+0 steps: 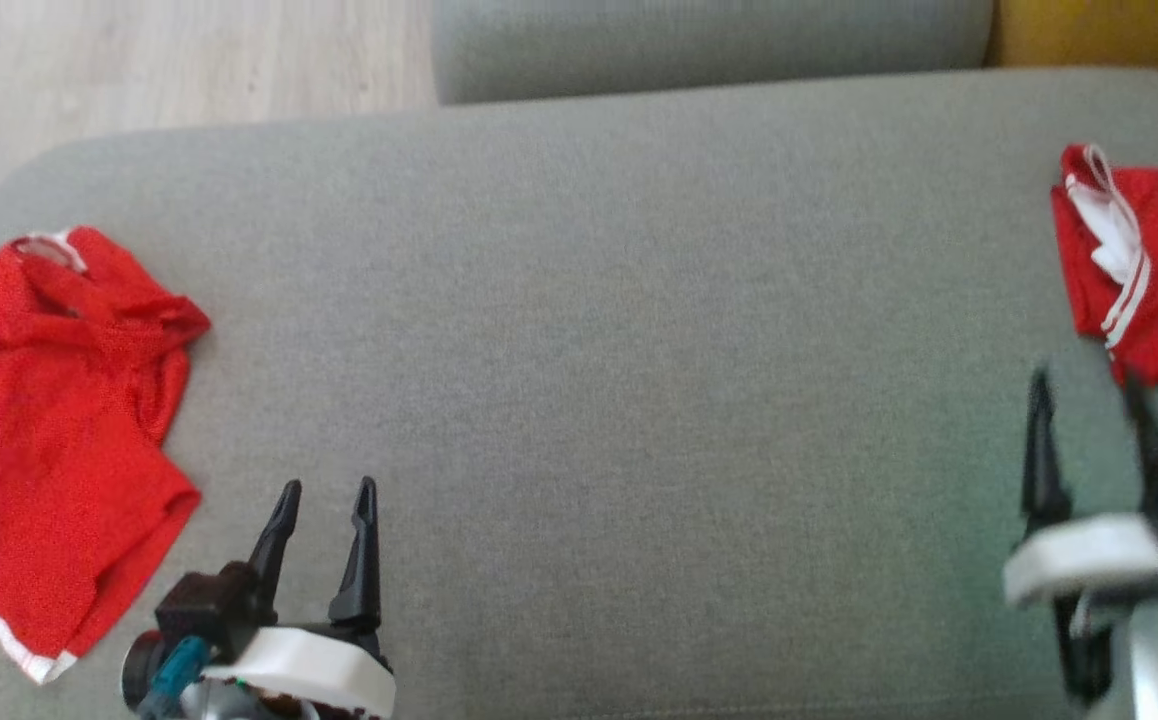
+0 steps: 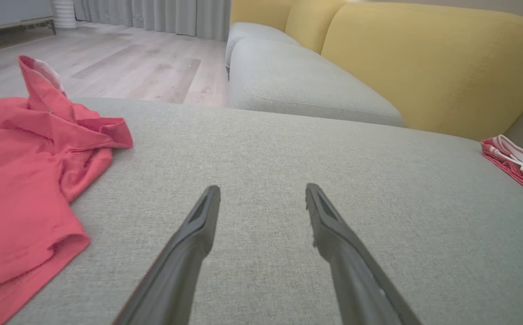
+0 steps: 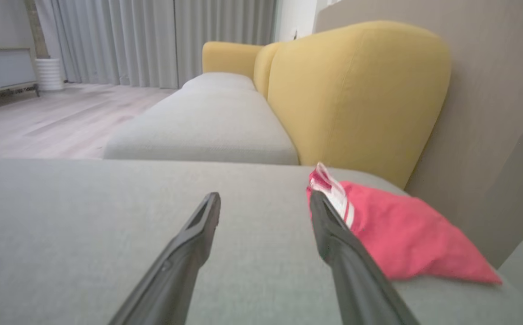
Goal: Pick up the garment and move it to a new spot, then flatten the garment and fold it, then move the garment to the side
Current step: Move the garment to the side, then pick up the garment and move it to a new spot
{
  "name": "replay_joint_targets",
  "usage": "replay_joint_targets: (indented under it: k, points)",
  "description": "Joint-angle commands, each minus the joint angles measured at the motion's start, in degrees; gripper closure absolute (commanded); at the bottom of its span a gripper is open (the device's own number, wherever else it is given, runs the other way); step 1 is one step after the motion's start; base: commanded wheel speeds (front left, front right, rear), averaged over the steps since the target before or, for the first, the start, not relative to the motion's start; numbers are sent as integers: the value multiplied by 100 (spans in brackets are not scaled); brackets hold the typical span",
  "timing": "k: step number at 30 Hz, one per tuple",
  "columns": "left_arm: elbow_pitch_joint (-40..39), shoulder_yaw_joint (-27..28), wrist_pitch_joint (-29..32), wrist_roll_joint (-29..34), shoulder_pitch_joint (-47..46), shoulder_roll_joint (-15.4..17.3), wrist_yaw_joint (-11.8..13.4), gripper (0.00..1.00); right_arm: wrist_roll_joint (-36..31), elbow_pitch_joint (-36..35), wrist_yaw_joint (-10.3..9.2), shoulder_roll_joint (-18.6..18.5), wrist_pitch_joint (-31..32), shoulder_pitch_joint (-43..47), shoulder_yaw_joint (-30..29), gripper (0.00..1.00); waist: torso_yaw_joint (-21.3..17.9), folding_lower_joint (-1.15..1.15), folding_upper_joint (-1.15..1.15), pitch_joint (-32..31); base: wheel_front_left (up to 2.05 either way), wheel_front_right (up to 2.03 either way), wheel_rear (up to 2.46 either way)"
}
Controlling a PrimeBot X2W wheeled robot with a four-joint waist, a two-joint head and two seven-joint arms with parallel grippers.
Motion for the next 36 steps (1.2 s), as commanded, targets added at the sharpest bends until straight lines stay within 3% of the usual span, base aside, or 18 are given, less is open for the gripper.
replay_joint_targets:
  k: [1,11,31,36]
  points:
    - [-104,279,-32,44,-64,-9,58,0,126,-337,39,24,-21,188,221,0,36,1,0,-215,0,0,0]
    - [47,350,-32,15,245,-9,79,0,759,-357,39,56,-128,1230,763,0,177,1,0,-558,0,0,0]
    - [85,288,-32,-55,356,-9,122,0,828,-411,39,57,-140,1288,863,0,275,1,0,-589,0,0,0]
    - [88,220,-32,-64,262,-9,114,0,852,-420,39,57,-140,1325,857,0,528,1,0,-553,0,0,0]
